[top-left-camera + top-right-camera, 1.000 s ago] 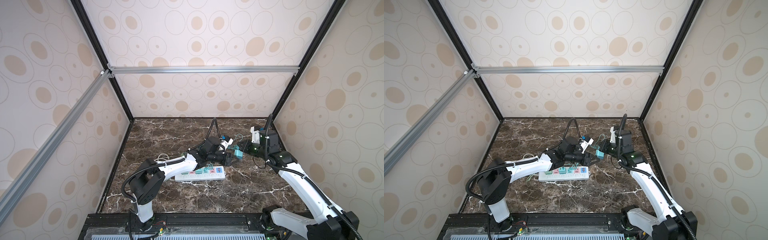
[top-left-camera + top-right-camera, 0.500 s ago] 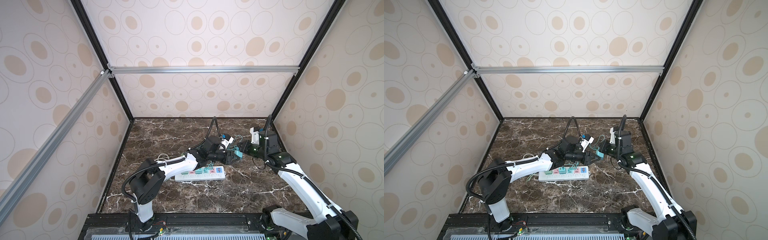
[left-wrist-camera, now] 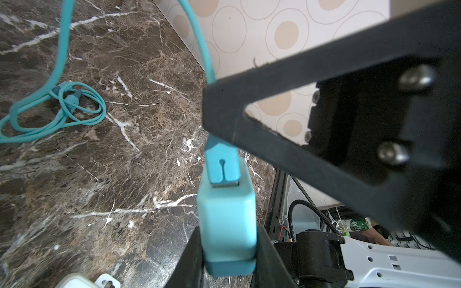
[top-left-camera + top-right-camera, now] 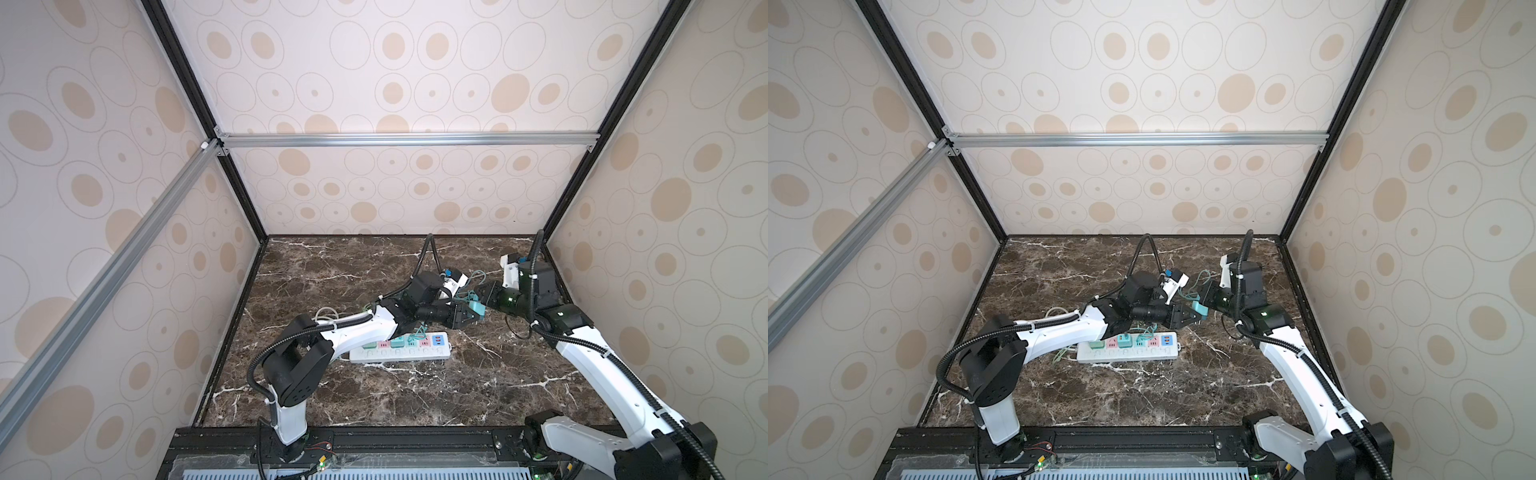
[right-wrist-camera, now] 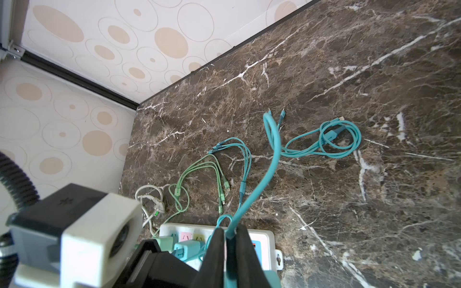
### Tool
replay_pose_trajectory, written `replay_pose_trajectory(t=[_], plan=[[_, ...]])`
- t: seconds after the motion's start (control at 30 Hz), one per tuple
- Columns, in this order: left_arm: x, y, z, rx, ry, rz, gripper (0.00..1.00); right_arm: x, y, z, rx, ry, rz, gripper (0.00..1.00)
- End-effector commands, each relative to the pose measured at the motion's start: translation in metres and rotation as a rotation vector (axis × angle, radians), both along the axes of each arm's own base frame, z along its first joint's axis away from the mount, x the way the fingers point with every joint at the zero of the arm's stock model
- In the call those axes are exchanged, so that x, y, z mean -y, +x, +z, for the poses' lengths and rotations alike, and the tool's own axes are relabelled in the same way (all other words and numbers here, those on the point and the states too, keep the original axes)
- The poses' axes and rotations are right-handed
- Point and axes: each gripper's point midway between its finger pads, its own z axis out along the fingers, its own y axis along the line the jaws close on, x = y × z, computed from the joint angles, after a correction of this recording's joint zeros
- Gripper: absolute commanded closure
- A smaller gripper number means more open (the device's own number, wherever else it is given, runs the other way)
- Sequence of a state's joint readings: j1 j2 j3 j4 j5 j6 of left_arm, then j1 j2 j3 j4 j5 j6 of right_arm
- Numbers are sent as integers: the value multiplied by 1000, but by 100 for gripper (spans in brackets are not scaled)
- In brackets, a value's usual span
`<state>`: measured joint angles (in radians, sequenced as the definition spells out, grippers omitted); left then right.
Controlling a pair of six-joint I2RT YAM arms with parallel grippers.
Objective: Insert plugs into power strip
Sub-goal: Pick up the plug from the middle-right of the table.
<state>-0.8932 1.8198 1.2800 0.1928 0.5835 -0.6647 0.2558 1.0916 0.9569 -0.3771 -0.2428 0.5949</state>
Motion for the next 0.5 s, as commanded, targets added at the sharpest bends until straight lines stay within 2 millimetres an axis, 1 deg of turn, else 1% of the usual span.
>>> replay_pose_trajectory(t=[0.0, 0.17, 0.3, 0.37, 0.47], plan=[[2, 2, 12, 69, 15, -12, 90, 0, -13, 1, -4, -13, 34, 77], [-8, 0, 6, 120, 85, -53, 92, -4, -28, 3, 2, -35, 105, 60], [-16, -6, 15, 124, 55, -113, 94, -14, -42, 11, 57, -26, 215, 42], [-20, -8, 22, 125, 28, -138, 94, -20, -48, 15, 71, -4, 272, 40], [-29, -15, 34, 121, -32, -193, 93, -34, -57, 22, 91, 65, 380, 39]])
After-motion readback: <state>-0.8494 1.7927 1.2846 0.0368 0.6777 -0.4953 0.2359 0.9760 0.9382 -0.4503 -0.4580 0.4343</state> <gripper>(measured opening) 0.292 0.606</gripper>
